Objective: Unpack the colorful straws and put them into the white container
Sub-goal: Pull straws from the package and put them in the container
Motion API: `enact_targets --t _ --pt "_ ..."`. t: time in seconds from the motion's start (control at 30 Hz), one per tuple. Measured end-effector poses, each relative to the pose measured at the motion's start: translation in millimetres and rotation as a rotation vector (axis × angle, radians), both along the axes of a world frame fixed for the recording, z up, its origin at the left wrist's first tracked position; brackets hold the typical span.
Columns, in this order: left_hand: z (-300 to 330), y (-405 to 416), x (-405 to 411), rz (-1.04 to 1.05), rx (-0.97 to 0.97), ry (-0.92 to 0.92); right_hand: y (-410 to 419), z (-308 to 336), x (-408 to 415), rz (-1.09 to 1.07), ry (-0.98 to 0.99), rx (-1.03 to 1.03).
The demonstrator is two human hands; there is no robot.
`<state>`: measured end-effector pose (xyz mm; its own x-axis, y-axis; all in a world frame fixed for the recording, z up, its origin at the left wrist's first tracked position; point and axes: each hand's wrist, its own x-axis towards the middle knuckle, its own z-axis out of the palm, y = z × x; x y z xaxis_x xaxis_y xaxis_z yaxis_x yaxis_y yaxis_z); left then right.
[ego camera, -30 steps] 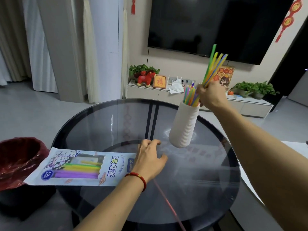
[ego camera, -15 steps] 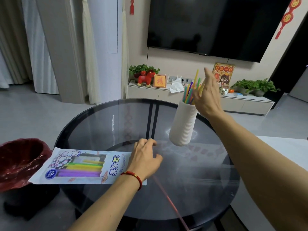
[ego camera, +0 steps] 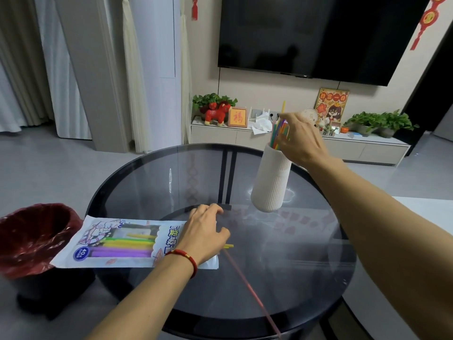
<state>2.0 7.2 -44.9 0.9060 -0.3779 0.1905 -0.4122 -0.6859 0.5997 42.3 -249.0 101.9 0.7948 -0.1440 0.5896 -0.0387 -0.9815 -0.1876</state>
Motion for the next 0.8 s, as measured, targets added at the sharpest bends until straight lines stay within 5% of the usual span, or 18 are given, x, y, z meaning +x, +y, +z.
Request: enact_targets --t 0.43,0.63,0.7,0.8 --pt "8.1 6.1 5.0 -0.033 0.1 0.03 -6.5 2.9 7.1 0.026 0.125 -0.019" --pt "8.9 25.4 11.4 -0.171 0.341 0.02 11.1 3.2 -33.7 0.181 -0.275 0.176" --pt "3.6 33.3 13.2 -0.238 0.503 0.039 23.3 -20.0 -64.0 0.269 -0.119 0.241" --pt "-8.2 43.5 15.8 -0.311 0.709 0.139 47.0 -80.6 -105.2 0.278 0.477 0.171"
